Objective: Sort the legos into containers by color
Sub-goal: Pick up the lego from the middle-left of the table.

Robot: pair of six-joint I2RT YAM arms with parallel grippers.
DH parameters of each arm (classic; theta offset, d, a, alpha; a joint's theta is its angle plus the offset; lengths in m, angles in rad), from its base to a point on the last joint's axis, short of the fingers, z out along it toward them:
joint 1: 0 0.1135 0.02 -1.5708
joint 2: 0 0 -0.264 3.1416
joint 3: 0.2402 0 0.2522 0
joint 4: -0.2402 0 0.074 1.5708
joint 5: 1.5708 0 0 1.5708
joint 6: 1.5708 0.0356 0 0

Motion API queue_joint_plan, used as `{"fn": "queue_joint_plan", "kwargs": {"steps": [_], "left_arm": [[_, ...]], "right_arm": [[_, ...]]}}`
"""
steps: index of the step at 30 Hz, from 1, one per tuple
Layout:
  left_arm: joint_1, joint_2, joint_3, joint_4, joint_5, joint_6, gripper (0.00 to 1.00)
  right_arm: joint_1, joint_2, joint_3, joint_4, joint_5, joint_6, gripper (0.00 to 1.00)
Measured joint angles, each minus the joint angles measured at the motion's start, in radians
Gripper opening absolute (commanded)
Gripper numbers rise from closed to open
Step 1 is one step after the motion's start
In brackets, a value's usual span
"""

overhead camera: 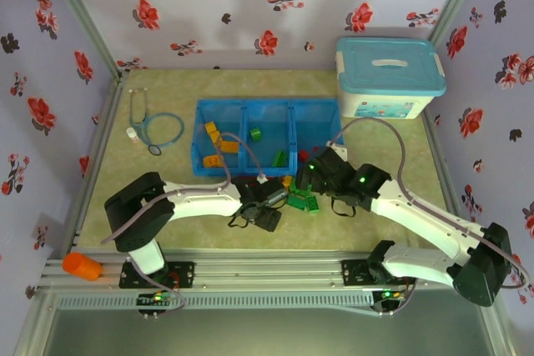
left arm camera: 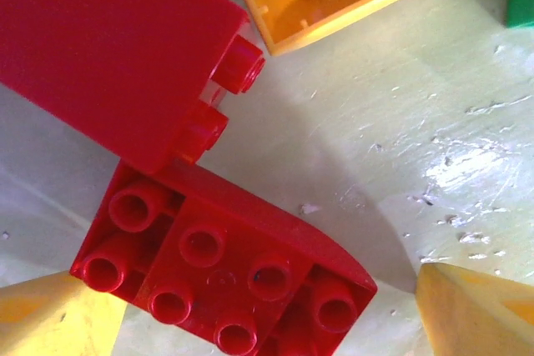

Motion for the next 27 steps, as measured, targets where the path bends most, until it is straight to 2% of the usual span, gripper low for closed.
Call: {"fn": "queue_joint_plan", "kwargs": {"steps": [7,15,22,27], "left_arm": [[0.004,0.014,0.016,0.002,0.008,0.012,0.76],[0.020,0.027,0.030,0.011,0.006,0.029,0.51],[0.024,0.028,0.032,0.005,-0.003,0.034,0.35],[0.024,0.011,0.035,-0.023,-0.008,0.033,0.32]], "right_arm": [[0.000,-0.015,-0.027,0.001,0.000,0.010,0.99],[0.000,-0.037,-0.051,0.000,0.000,0.023,0.99],[0.000,-0.049,-0.056,0.001,0.001,0.026,0.99],[0.000,-0.065,-0.065,0.000,0.009,0.027,0.99]]}}
